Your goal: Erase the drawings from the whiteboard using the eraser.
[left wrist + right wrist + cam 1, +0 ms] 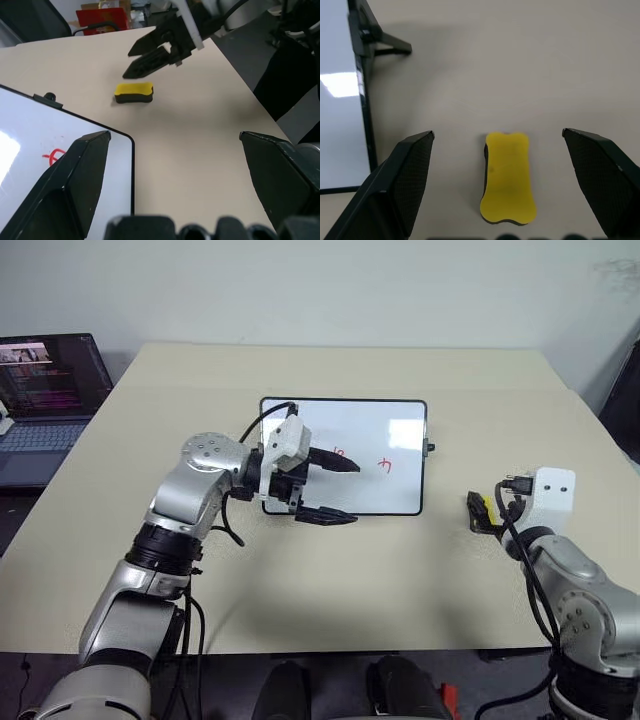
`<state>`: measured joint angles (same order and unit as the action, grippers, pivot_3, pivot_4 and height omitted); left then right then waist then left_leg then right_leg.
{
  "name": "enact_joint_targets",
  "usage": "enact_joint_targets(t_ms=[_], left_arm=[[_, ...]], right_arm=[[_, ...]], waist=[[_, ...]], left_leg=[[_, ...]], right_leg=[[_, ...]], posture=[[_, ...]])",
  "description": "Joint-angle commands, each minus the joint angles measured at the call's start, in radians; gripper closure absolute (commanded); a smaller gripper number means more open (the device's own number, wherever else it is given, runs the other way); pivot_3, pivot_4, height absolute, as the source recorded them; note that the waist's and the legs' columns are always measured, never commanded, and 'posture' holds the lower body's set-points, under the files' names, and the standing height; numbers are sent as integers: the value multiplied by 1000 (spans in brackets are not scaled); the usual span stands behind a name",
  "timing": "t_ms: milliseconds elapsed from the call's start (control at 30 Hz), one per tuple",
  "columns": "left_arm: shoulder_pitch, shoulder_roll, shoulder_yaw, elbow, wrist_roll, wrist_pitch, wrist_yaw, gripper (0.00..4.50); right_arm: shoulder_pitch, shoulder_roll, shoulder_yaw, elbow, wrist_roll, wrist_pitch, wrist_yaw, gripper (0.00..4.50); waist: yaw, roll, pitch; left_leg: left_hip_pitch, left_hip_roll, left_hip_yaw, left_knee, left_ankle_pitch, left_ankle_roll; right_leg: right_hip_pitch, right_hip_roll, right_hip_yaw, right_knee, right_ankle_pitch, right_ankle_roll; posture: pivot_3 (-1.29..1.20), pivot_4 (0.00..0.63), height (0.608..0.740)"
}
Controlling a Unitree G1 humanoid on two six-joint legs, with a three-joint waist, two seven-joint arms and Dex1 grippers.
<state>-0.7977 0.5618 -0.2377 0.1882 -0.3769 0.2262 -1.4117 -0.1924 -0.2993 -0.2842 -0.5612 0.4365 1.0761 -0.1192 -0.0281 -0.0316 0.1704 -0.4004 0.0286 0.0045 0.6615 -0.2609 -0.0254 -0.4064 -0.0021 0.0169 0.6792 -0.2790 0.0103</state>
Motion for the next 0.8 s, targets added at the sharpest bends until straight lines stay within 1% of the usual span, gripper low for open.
enact_joint_targets(t_ms=[33, 267, 800], left_arm=[[-30, -18, 1, 10, 24, -42, -16, 0], [-29, -45, -1, -12, 33, -36, -16, 0], [-29, -54, 6, -11, 38, -39, -14, 0]], right_arm=[[-41, -19, 3, 64, -46, -59, 21, 21], [-82, -27, 16, 164, -91, -113, 67, 21], [-93, -9, 41, 248, -145, -139, 122, 21]], waist=[[0, 0, 0], [-2, 0, 0], [-2, 0, 0]], left_leg=[[0, 0, 0, 0, 0, 0], [0, 1, 1, 0, 0, 0], [0, 1, 0, 0, 0, 0]], right_leg=[[0, 0, 0, 0, 0, 0], [-1, 0, 1, 1, 0, 0], [-1, 0, 0, 1, 0, 0]], posture=[[0, 150, 740], [0, 150, 740], [0, 150, 740]])
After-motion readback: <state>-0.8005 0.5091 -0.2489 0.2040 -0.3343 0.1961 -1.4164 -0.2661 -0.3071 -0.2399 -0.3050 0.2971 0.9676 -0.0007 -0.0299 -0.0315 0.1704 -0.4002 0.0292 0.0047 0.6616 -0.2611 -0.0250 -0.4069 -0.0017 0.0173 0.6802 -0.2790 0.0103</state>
